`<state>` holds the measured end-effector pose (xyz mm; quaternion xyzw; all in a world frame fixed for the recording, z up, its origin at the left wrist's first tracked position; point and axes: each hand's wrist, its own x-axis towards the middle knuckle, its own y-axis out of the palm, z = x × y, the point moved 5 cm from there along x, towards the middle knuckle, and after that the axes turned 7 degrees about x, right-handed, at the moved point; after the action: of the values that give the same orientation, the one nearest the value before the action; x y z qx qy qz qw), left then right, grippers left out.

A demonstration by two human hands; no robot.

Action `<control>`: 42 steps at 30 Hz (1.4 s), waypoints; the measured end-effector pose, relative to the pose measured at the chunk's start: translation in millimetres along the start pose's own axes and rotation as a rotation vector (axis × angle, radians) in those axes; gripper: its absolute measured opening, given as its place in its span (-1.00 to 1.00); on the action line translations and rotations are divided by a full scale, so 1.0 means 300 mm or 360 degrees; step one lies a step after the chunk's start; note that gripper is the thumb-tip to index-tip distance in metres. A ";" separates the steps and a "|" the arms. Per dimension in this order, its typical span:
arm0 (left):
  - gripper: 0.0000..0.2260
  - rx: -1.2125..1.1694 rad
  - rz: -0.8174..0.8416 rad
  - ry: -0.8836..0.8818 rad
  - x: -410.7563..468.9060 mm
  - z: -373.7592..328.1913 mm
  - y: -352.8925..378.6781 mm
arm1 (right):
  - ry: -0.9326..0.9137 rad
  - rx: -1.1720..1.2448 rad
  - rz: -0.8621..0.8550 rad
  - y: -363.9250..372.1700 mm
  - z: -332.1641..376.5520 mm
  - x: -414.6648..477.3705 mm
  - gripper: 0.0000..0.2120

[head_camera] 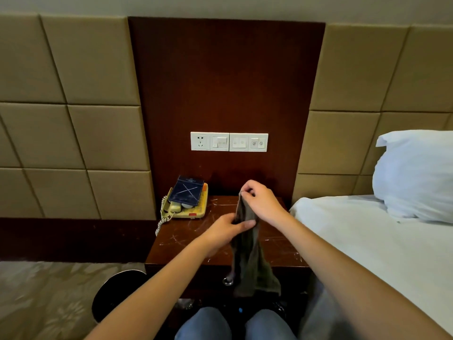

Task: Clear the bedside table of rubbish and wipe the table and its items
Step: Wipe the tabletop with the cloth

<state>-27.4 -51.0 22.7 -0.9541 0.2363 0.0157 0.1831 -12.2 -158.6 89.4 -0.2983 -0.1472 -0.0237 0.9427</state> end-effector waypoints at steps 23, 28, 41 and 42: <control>-0.71 -0.0413 -0.0380 -0.0255 0.036 -0.133 -0.159 | 0.0291 0.0215 -0.0105 -0.019 0.066 -0.022 -0.81; -0.61 -0.0677 -0.0265 -0.0144 0.035 -0.168 -0.141 | 0.0517 0.0701 0.0198 0.022 0.108 -0.028 -0.76; -0.76 -0.0276 0.0120 0.0079 -0.023 -0.184 -0.169 | 0.0022 0.0245 0.0107 -0.083 0.089 -0.029 -0.81; -0.76 -0.0193 0.0108 0.0078 -0.023 -0.189 -0.174 | -0.0070 0.0143 0.0083 -0.085 0.088 -0.022 -0.84</control>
<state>-13.0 -25.3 94.2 -0.9550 0.2716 0.0128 0.1186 -28.8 -164.8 122.4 -0.2598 -0.1610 0.0139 0.9520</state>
